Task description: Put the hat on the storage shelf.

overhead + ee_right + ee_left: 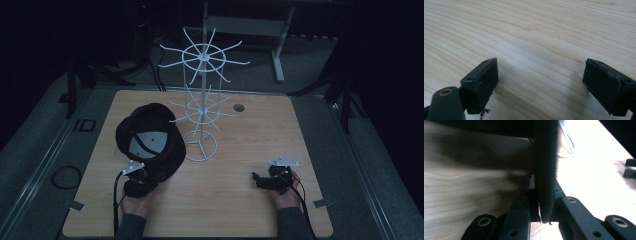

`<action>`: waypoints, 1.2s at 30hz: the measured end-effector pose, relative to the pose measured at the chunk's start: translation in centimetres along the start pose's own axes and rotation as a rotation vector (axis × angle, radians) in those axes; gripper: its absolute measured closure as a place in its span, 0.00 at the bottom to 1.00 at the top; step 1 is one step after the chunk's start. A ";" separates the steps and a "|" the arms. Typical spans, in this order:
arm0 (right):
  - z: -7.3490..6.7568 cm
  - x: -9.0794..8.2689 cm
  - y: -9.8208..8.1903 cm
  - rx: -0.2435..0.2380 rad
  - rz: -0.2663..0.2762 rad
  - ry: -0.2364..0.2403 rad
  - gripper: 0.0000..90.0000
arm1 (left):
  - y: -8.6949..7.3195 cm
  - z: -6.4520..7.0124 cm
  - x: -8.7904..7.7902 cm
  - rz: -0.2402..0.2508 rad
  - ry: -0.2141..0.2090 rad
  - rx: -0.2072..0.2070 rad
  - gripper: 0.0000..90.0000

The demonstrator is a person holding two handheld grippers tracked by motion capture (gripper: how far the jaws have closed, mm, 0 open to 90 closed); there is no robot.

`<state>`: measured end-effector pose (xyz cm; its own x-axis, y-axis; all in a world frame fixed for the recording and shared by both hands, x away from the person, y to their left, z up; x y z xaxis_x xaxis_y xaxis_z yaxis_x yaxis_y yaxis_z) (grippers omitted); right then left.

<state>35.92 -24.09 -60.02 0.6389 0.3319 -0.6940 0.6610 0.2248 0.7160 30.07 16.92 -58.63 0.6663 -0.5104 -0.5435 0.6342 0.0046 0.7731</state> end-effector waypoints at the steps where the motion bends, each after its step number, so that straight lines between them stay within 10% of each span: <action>1: 0.0 0.0 0.0 -0.002 0.001 -0.001 0.14 | 0.3 -0.1 -0.3 0.008 -0.002 -0.006 0.95; 36: 0.0 0.0 0.0 0.001 0.000 0.000 0.14 | 5.1 -1.8 -4.3 0.093 0.110 0.023 0.96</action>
<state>35.91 -24.08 -60.02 0.6387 0.3324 -0.6940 0.6616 0.2235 0.7158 31.13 20.74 -52.94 0.7617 -0.4111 -0.5008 0.5593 0.0270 0.8285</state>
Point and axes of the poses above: each handheld gripper's, and its own axes: x roughly forward along the jaws, y roughly out of its top, z roughly to its right, the point moved 5 cm from there along x, roughly forward along the jaws, and after that the axes turned 7 degrees about x, right-handed, at the moved point
